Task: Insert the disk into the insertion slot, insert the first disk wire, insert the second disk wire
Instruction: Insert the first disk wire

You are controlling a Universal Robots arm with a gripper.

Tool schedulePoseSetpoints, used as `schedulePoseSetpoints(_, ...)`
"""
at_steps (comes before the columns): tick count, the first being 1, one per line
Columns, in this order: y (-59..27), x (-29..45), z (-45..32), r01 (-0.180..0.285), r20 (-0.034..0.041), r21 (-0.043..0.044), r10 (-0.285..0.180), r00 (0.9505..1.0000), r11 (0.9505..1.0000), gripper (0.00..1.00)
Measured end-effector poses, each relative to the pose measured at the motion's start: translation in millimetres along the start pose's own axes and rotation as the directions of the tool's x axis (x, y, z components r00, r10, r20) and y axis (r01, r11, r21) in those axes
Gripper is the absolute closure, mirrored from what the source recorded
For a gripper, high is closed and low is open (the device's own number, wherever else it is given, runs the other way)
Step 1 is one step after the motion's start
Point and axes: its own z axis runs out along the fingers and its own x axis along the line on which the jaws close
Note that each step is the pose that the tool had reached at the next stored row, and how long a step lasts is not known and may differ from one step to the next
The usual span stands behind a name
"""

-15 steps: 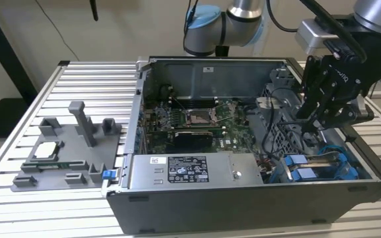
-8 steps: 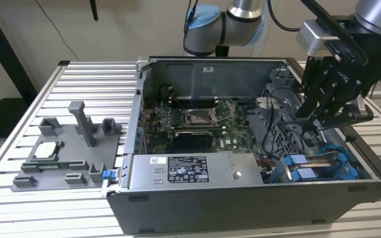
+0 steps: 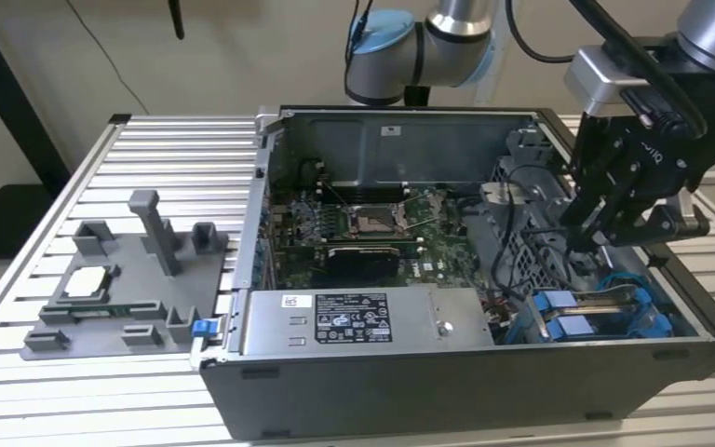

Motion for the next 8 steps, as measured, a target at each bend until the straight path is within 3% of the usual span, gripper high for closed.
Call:
schedulePoseSetpoints(1,0.0,0.0,0.1,0.000,0.0005,-0.0001,0.000,1.0000,1.0000,1.00)
schedulePoseSetpoints(8,0.0,0.0,0.1,0.000,0.0005,-0.0001,0.000,1.0000,1.0000,1.00)
